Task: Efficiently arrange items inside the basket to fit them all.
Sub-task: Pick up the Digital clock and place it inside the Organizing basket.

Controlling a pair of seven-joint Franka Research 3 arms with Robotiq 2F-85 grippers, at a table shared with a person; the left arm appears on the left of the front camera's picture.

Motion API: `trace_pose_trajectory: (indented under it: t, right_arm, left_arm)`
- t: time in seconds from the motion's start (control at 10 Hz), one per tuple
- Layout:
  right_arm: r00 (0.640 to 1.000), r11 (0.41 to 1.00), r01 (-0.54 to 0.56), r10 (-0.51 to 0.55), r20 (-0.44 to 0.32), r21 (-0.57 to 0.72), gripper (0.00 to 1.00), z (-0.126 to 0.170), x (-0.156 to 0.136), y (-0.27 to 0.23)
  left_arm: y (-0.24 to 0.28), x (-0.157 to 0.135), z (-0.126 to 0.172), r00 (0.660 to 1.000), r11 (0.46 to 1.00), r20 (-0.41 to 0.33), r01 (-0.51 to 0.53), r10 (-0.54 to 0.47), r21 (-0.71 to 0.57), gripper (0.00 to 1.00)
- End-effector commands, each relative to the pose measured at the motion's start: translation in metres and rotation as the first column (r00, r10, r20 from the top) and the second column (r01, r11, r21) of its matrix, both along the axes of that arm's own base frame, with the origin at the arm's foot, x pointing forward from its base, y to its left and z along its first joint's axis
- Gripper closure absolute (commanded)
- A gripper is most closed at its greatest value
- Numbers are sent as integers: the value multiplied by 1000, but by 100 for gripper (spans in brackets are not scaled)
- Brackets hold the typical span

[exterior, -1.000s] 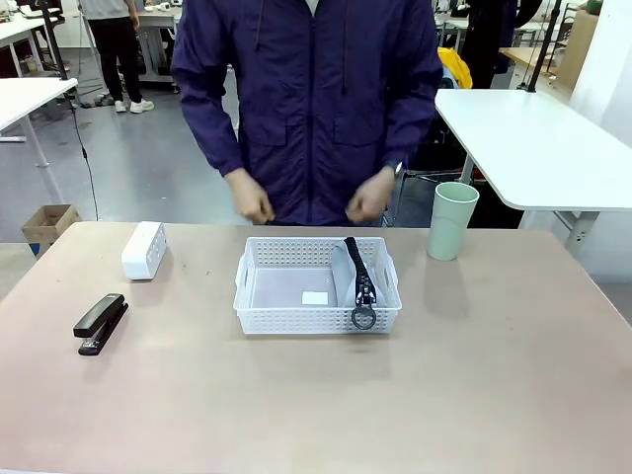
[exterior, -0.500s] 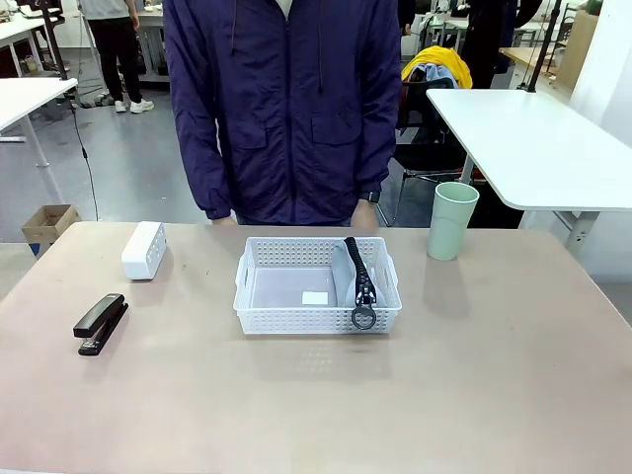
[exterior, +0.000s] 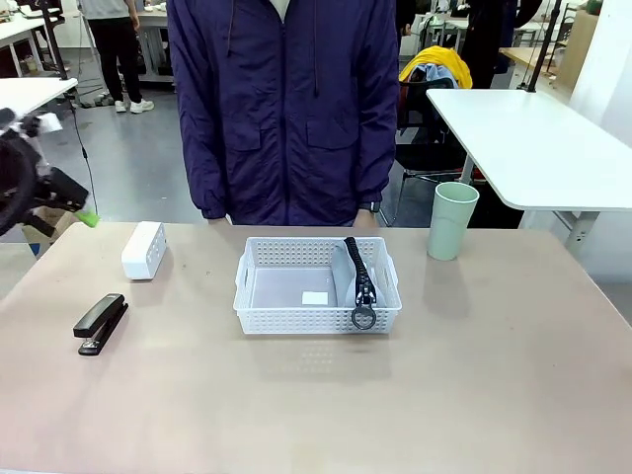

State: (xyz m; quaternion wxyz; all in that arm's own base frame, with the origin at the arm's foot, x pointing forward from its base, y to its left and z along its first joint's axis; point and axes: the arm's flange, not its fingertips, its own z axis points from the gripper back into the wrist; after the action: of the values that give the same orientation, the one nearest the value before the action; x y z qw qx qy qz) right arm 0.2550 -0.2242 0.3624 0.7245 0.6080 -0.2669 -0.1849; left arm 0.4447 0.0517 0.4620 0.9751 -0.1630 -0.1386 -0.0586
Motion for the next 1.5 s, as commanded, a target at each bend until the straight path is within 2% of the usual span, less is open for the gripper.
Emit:
trace_pose_trajectory:
  t: [0.0,0.1,0.2,0.3,0.4,0.6,0.8,1.0,1.1,1.4]
  right_arm:
    - [1000,1000,7,-7,23,5,0,1,0,0]
    - [1000,1000,7,-7,23,5,0,1,0,0]
    - [1000,1000,7,-7,23,5,0,1,0,0]
    - [1000,1000,7,-7,23,5,0,1,0,0]
    - [1000,1000,7,-7,23,5,0,1,0,0]
    - [1000,1000,7,-7,23,5,0,1,0,0]
    - [1000,1000,7,-7,23,5,0,1,0,0]
    - [1000,1000,7,-7,23,5,0,1,0,0]
    - [1000,1000,7,-7,23,5,0,1,0,0]
    - [1000,1000,7,-7,23,5,0,1,0,0]
  left_arm:
    - [4,1,12,990,988,57,132,-127,-84,0]
    - [0,0,0,1000,1000,0,0,0,0,0]
    - [0,0,0,1000,1000,0,0,0,0,0]
    - [-13,8,1,998,999,7,54,-54,0,0]
    - [-33,4,-4,997,981,-67,41,-28,187,0]
    - [-52,30,-3,996,960,-86,29,-6,277,0]
    - [-69,60,-19,994,945,-111,32,5,326,0]
    - [-75,78,-35,993,960,-120,37,-4,279,0]
    - [-78,86,-41,994,964,-94,-23,50,265,0]
    - [-93,108,-50,990,955,-95,-69,100,289,0]
